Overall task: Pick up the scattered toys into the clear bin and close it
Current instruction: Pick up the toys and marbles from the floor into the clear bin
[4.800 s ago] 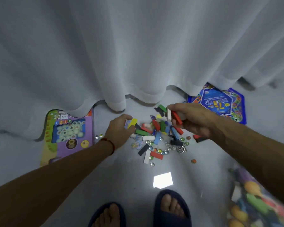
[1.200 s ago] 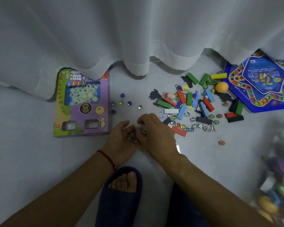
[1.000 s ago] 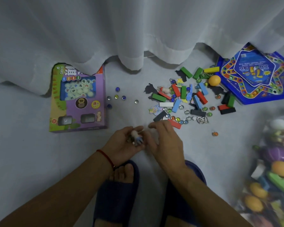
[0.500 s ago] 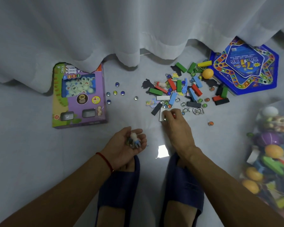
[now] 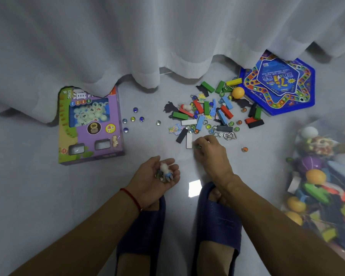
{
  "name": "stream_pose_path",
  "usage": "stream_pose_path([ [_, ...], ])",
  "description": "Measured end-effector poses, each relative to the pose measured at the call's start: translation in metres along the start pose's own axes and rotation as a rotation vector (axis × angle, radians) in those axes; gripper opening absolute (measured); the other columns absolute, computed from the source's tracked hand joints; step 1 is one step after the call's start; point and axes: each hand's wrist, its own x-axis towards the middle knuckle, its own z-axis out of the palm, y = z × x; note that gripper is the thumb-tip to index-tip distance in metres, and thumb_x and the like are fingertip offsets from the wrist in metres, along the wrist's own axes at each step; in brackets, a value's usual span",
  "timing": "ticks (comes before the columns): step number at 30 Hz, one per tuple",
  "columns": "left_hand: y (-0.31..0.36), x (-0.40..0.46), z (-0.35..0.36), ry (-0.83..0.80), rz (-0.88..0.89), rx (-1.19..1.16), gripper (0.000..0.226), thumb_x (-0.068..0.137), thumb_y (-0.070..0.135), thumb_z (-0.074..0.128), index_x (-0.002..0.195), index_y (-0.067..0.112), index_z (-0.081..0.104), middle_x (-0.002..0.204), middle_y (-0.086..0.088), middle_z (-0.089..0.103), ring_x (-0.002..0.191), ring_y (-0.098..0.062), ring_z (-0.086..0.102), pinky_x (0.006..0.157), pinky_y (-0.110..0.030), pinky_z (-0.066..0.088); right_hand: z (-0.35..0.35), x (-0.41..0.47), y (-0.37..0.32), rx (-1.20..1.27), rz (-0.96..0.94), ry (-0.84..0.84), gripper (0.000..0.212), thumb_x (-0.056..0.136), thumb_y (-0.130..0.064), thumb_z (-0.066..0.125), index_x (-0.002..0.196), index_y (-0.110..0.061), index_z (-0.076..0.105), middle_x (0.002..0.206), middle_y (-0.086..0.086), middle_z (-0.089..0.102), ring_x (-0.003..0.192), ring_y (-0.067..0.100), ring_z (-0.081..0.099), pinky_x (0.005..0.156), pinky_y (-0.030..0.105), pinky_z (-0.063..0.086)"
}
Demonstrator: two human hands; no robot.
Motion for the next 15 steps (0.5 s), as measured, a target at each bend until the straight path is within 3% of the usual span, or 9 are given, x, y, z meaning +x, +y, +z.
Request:
stream_pose_path([
  [5, 0.001, -0.025, 0.042, -0.099, 0.030, 0.072, 0.040, 0.100, 0.030, 0.041, 0.116, -0.003, 0.057, 0.098, -0.019, 0.056, 0.087, -0.027, 0.055, 0.079, -0.040, 0.054, -0.042, -0.016, -0.009, 0.117, 0.111, 0.179, 0.018, 0.092, -0.018, 0.068, 0.110, -0.019, 0.069, 0.116, 0.003, 0.060, 0.093, 0.019, 0.063, 0.082, 0.029, 0.056],
  [8, -0.001, -0.052, 0.087, -0.245, 0.037, 0.159, 0.040, 0.096, 0.023, 0.047, 0.123, -0.004, 0.054, 0.098, -0.018, 0.052, 0.091, -0.028, 0.051, 0.090, -0.040, 0.050, -0.106, -0.036, -0.027, 0.207, 0.175, 0.380, 0.017, 0.090, -0.025, 0.071, 0.108, -0.025, 0.069, 0.109, -0.002, 0.061, 0.078, 0.011, 0.065, 0.071, 0.033, 0.060],
  [11, -0.015, -0.079, 0.149, -0.413, 0.044, 0.344, 0.042, 0.094, 0.021, 0.048, 0.125, -0.007, 0.054, 0.102, -0.019, 0.050, 0.094, -0.031, 0.050, 0.089, -0.041, 0.052, -0.190, -0.073, -0.039, 0.341, 0.201, 0.615, 0.013, 0.085, -0.021, 0.072, 0.097, -0.026, 0.068, 0.092, -0.005, 0.066, 0.065, 0.013, 0.067, 0.060, 0.032, 0.058],
  [15, -0.062, -0.118, 0.240, -0.619, -0.007, 0.617, 0.042, 0.094, 0.020, 0.050, 0.124, -0.008, 0.053, 0.106, -0.021, 0.051, 0.091, -0.032, 0.056, 0.085, -0.044, 0.057, -0.275, -0.149, -0.018, 0.458, 0.386, 0.819, 0.011, 0.083, -0.011, 0.072, 0.091, -0.016, 0.068, 0.081, -0.002, 0.070, 0.058, 0.013, 0.070, 0.048, 0.017, 0.049],
])
